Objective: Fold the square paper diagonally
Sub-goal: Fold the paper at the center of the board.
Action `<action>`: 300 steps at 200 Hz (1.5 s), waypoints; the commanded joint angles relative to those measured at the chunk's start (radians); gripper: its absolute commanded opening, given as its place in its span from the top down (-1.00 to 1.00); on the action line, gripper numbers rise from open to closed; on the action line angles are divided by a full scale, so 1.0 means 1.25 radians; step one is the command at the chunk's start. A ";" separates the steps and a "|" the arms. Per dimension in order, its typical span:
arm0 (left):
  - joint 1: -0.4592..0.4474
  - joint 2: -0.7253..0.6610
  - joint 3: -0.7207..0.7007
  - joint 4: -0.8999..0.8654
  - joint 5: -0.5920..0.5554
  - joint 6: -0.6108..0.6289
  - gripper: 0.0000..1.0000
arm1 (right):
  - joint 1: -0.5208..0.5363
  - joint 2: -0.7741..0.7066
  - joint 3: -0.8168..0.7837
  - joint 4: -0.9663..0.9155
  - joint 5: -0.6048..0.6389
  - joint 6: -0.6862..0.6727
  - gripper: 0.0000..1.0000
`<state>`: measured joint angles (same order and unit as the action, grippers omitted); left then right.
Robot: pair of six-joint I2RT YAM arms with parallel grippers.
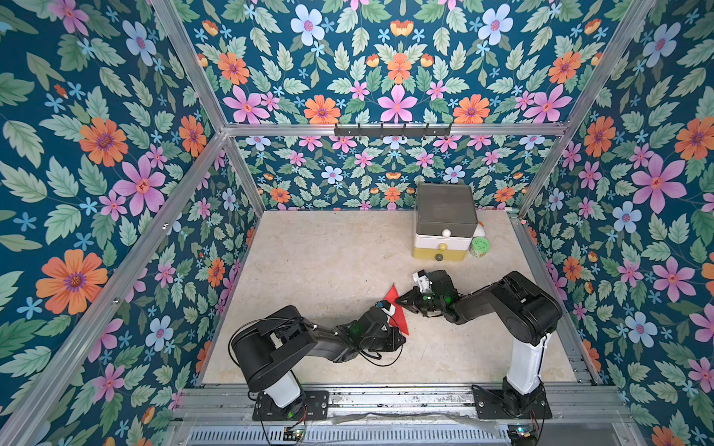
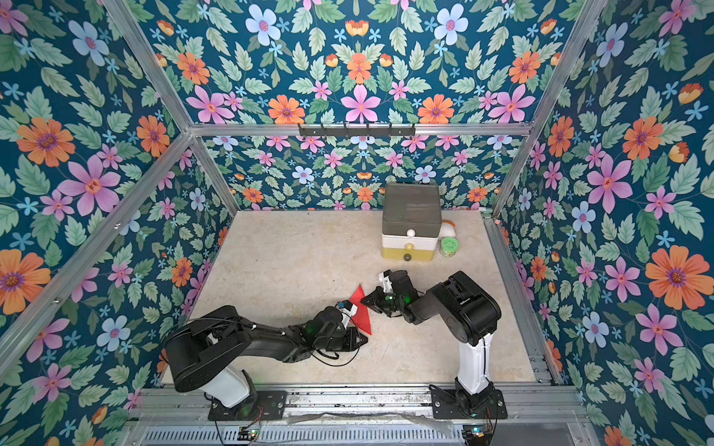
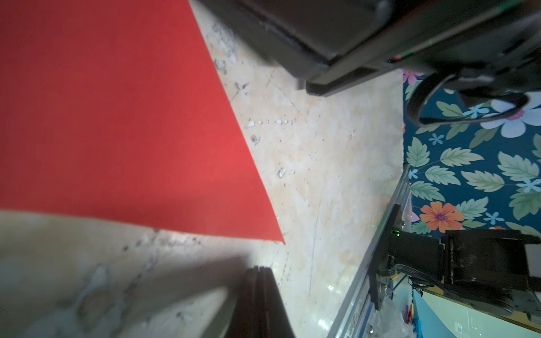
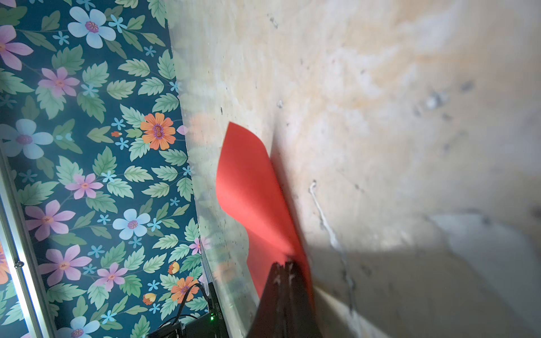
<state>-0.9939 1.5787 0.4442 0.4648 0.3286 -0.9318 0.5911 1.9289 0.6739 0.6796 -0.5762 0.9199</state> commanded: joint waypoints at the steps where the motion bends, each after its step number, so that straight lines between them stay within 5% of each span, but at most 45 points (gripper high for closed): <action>1: 0.001 -0.073 0.035 -0.304 -0.072 0.041 1.00 | 0.000 0.000 -0.028 -0.183 0.084 -0.010 1.00; 65: 0.016 -0.203 0.128 -0.402 -0.104 0.053 0.97 | 0.070 -0.082 -0.203 -0.028 0.159 0.147 1.00; 133: 0.011 -0.136 0.048 -0.161 -0.047 -0.044 1.00 | 0.211 0.035 -0.295 0.334 0.266 0.449 1.00; 300: -0.008 -0.038 0.003 -0.219 -0.144 -0.068 1.00 | 0.185 -0.078 -0.200 0.047 0.280 0.298 1.00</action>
<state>-1.0039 1.5143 0.4789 0.2848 0.1753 -1.0138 0.8509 1.8442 0.4026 1.0145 -0.2142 1.3495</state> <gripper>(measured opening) 0.070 0.070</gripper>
